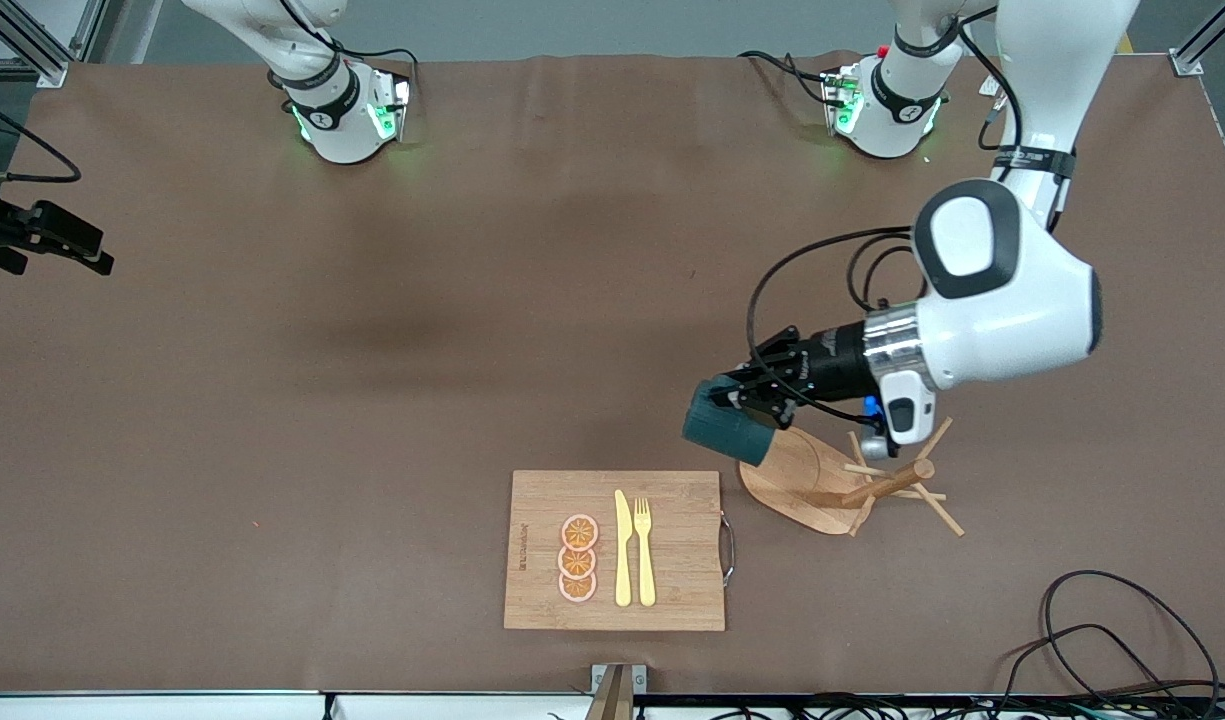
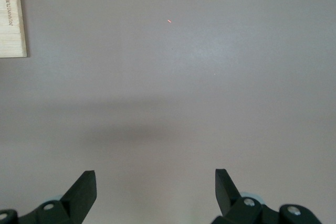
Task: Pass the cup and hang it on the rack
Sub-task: 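Lift the mug with the left gripper and carry it to the rack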
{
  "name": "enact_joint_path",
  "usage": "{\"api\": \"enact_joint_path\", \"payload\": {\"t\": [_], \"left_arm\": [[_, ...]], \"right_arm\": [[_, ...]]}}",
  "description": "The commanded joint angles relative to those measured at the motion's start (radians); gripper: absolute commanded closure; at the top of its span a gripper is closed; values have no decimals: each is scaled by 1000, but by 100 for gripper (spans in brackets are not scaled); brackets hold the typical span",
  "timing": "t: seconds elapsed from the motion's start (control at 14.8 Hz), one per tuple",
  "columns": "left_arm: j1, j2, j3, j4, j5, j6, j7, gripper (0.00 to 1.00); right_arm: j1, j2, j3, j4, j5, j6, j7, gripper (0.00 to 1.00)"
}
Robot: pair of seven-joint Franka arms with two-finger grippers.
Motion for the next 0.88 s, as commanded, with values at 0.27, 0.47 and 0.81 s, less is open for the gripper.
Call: {"api": "enact_joint_path", "payload": {"t": [0.27,0.47,0.81], "left_arm": [[146,26,-8,-3,-108,-161,248,99],[197,45,-8,-3,-113,-219,335,99],[263,68,-6,-4,-124,-267,438,99]], "right_arm": [[15,-16,-2,-1,2,-10,10,0],[15,-16,-2,-1,4,-11,10,0],[16,-16,-1,0,4,-20,11,0]]}}
